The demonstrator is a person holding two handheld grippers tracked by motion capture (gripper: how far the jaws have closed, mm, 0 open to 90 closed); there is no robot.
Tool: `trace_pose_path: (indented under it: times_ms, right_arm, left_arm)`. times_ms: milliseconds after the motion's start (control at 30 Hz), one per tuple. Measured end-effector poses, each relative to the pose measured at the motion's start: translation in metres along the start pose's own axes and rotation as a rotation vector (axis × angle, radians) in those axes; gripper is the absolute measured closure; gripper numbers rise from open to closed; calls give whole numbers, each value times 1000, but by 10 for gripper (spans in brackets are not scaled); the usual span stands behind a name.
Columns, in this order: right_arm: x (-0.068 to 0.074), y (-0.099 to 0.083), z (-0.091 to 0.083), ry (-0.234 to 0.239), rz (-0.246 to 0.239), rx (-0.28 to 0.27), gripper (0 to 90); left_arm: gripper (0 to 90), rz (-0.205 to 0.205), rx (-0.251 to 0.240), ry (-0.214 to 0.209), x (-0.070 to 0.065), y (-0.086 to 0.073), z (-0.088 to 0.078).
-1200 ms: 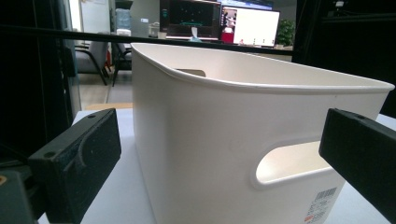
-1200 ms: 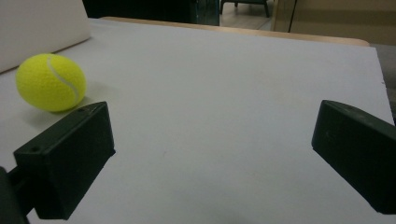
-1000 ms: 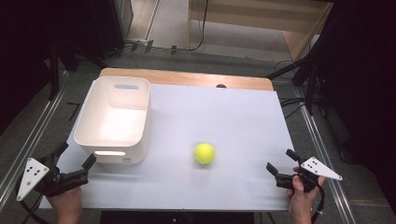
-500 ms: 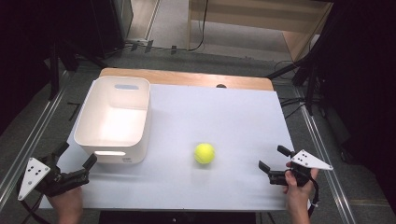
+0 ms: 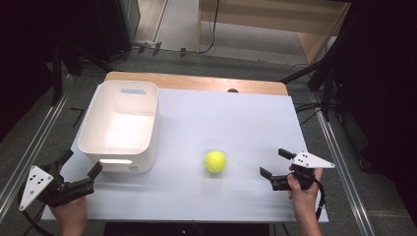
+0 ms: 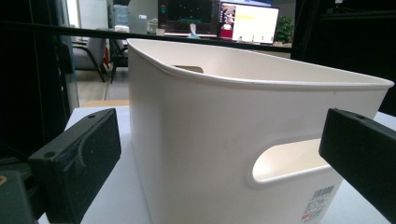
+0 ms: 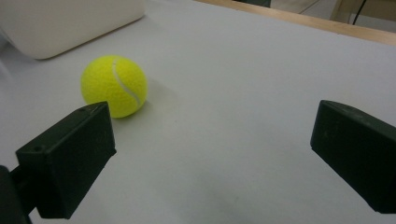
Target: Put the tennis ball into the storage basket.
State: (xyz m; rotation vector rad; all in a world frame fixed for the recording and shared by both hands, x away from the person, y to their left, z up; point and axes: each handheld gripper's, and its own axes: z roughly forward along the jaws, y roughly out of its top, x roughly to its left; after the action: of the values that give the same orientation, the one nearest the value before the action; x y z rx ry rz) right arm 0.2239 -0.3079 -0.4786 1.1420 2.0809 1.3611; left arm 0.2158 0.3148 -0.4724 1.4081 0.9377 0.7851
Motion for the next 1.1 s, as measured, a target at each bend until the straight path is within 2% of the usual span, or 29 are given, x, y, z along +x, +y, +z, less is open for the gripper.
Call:
trace_pose_path:
  times_ms: [400,1100]
  right_arm:
    - [12,22,20,49,-47,54,0]
    - [34,40,56,114,-120,142,0]
  left_arm:
    - [0,4,5,-1,0,0,1]
    - [0,4,8,-5,-1,0,2]
